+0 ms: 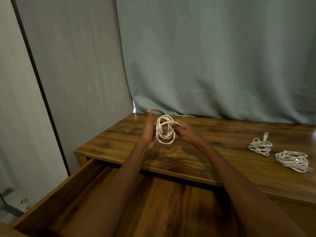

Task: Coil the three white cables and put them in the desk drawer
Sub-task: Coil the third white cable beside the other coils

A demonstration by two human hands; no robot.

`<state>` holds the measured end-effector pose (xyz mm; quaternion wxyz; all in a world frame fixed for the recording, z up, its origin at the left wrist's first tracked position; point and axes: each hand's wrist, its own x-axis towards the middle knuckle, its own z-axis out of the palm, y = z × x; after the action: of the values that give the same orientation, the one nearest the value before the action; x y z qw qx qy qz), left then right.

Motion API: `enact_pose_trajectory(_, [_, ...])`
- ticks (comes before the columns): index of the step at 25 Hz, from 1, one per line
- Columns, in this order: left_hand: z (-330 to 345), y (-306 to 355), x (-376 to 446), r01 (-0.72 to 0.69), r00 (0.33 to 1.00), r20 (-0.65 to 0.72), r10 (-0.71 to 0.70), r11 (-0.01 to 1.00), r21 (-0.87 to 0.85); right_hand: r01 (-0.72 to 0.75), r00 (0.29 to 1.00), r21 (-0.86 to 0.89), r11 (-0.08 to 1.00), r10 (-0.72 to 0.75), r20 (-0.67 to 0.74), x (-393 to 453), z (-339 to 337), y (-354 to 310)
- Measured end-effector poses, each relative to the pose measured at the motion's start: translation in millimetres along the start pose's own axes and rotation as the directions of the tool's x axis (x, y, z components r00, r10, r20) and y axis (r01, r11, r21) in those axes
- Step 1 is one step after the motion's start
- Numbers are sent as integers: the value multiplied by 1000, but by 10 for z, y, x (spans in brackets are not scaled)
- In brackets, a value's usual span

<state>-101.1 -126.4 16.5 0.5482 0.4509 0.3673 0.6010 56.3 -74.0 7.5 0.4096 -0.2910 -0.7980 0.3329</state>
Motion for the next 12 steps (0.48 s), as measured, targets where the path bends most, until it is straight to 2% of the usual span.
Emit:
enact_pose_trajectory(3, [-26,-23,28,-47,998,-28,52,986,161,-28,998,-97,995,23,-54,28,-73,27])
enact_pose_trajectory(5, [-54,-98,13,-142,990,29,140,954,264,-37,995,-102,994,27,-92,48,-113,74])
enact_pose_trajectory(7, [-94,-175,-18,-228,974,100,205,853,469,-49,994,-109,993,38,-103,60,-115,89])
enact_pose_trajectory(8, [-87,-189,-33,-222,974,83,210,824,521,-58,995,-117,991,47,-91,57,-102,89])
enact_pose_trajectory(10, [-96,-187,-14,-230,965,23,261,800,554,-66,996,-134,989,58,-63,29,-81,67])
enact_pose_trajectory(12, [-111,-164,38,-244,960,21,280,793,559,-85,996,-114,990,83,-24,-34,-86,45])
